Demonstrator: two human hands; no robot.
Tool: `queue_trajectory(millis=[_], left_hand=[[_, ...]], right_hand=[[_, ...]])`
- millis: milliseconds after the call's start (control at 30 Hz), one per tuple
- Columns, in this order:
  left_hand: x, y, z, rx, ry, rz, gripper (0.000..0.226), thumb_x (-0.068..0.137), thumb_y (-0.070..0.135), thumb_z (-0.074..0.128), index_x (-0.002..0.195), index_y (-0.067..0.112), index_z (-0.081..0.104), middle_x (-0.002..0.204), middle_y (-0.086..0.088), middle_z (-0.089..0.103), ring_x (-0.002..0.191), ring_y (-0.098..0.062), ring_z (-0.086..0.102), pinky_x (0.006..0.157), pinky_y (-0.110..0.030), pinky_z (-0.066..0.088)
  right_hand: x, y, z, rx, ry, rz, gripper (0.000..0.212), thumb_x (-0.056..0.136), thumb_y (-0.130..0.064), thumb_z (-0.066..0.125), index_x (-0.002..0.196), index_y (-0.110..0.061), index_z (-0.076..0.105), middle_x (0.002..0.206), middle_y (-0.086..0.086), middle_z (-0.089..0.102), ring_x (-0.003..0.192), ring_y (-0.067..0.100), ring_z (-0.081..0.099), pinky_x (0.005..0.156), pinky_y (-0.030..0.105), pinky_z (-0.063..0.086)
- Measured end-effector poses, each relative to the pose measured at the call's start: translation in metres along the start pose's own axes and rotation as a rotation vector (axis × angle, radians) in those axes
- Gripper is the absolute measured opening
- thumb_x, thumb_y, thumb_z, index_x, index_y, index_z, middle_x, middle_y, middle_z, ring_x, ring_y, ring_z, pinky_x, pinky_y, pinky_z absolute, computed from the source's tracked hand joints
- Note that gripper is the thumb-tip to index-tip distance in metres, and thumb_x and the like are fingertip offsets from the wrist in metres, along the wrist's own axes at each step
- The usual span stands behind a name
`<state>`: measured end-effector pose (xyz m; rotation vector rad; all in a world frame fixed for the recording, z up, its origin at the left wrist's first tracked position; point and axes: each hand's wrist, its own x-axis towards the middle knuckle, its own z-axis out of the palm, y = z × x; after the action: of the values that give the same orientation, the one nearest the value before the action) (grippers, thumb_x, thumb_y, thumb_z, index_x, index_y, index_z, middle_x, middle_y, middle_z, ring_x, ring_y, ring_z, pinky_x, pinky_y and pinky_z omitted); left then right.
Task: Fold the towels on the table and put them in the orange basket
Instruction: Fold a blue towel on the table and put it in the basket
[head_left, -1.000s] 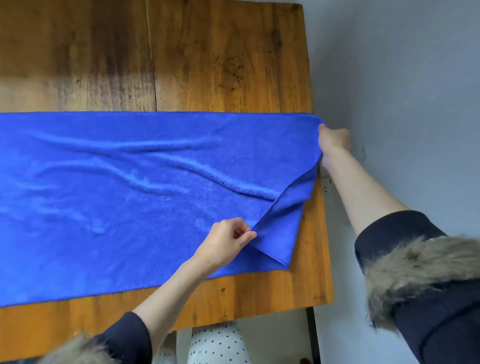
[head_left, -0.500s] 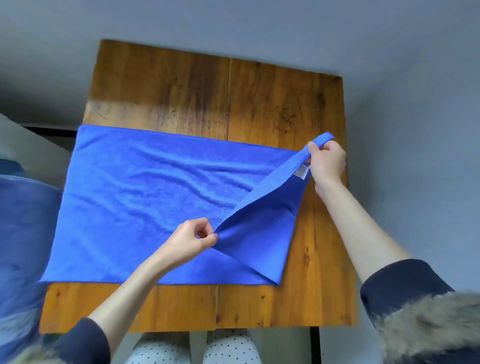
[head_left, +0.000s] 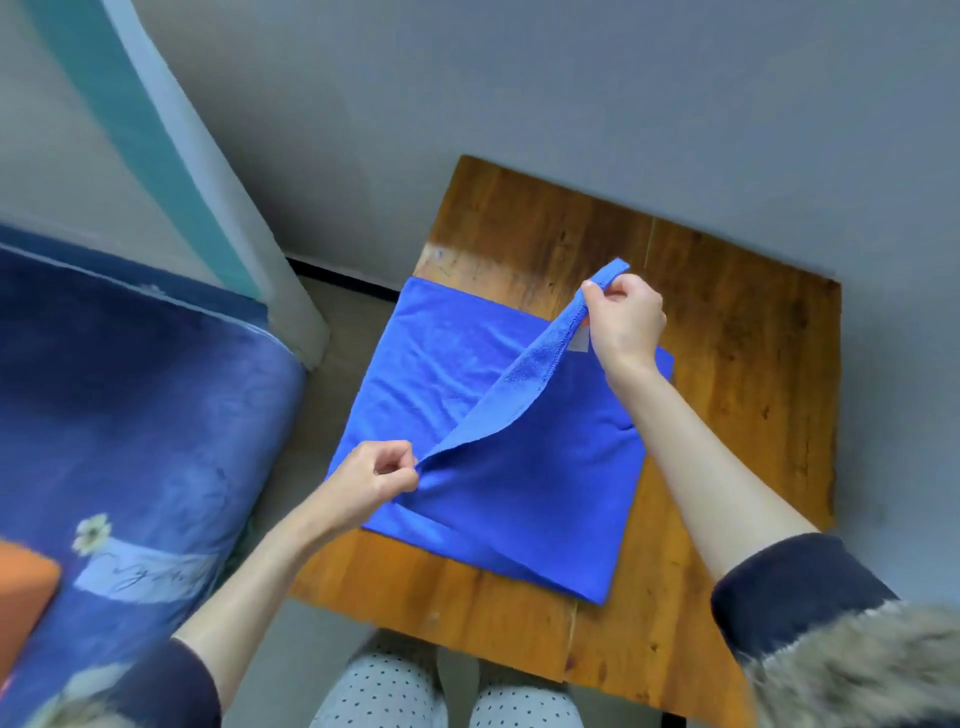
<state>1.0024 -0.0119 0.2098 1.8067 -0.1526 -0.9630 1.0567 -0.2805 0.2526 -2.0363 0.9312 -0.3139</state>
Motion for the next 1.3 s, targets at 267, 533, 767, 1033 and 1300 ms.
queue_trajectory(millis=[267, 533, 767, 1033, 1300], left_hand=[[0.000, -0.069, -0.039, 0.130, 0.289, -0.215, 0.014, 0.080, 0.016, 0.054, 0.069, 0.008, 0.051, 0.062, 0.000, 0.056, 0.056, -0.012, 0.044, 0.053, -0.024, 0.037], [0.017, -0.114, -0.029, 0.189, 0.382, -0.337, 0.020, 0.088, 0.019, 0.056, 0.069, 0.023, 0.051, 0.067, 0.007, 0.058, 0.063, -0.007, 0.052, 0.054, -0.010, 0.036], [0.024, -0.122, -0.021, 0.218, 0.415, -0.346, 0.009, 0.090, 0.019, 0.055, 0.081, 0.018, 0.056, 0.071, 0.004, 0.058, 0.066, -0.009, 0.052, 0.056, -0.020, 0.040], [0.055, -0.098, -0.012, 0.378, 0.347, -0.204, 0.007, 0.091, 0.016, 0.052, 0.084, 0.017, 0.055, 0.072, 0.007, 0.055, 0.069, -0.013, 0.051, 0.060, -0.024, 0.035], [0.104, -0.057, 0.026, 0.692, 0.128, 0.062, 0.013, 0.091, 0.010, 0.049, 0.093, 0.004, 0.060, 0.090, -0.015, 0.060, 0.089, -0.032, 0.054, 0.073, -0.033, 0.036]], right_hand=[[-0.013, -0.019, 0.088, 0.050, -0.257, 0.067, 0.018, 0.088, -0.020, 0.055, 0.070, -0.017, 0.054, 0.081, 0.004, 0.066, 0.085, 0.022, 0.066, 0.086, 0.040, 0.051], [-0.024, 0.063, 0.099, -0.635, -0.588, -0.058, 0.048, 0.095, -0.027, 0.046, 0.140, -0.012, 0.038, 0.148, 0.010, 0.035, 0.137, 0.028, 0.029, 0.105, 0.041, 0.032], [-0.040, 0.113, 0.076, -0.934, -0.694, -0.184, 0.070, 0.094, -0.037, 0.048, 0.150, -0.029, 0.006, 0.158, -0.001, -0.012, 0.145, 0.019, -0.009, 0.113, 0.052, 0.018], [-0.062, 0.147, 0.031, -0.872, -0.593, 0.088, 0.072, 0.094, -0.041, 0.047, 0.150, -0.031, 0.003, 0.158, -0.003, -0.011, 0.146, 0.022, -0.006, 0.107, 0.050, 0.034], [-0.100, 0.193, -0.034, -0.899, -0.327, 0.314, 0.054, 0.094, -0.050, 0.040, 0.141, -0.023, 0.035, 0.143, 0.009, 0.034, 0.126, 0.032, 0.040, 0.092, 0.045, 0.042]])
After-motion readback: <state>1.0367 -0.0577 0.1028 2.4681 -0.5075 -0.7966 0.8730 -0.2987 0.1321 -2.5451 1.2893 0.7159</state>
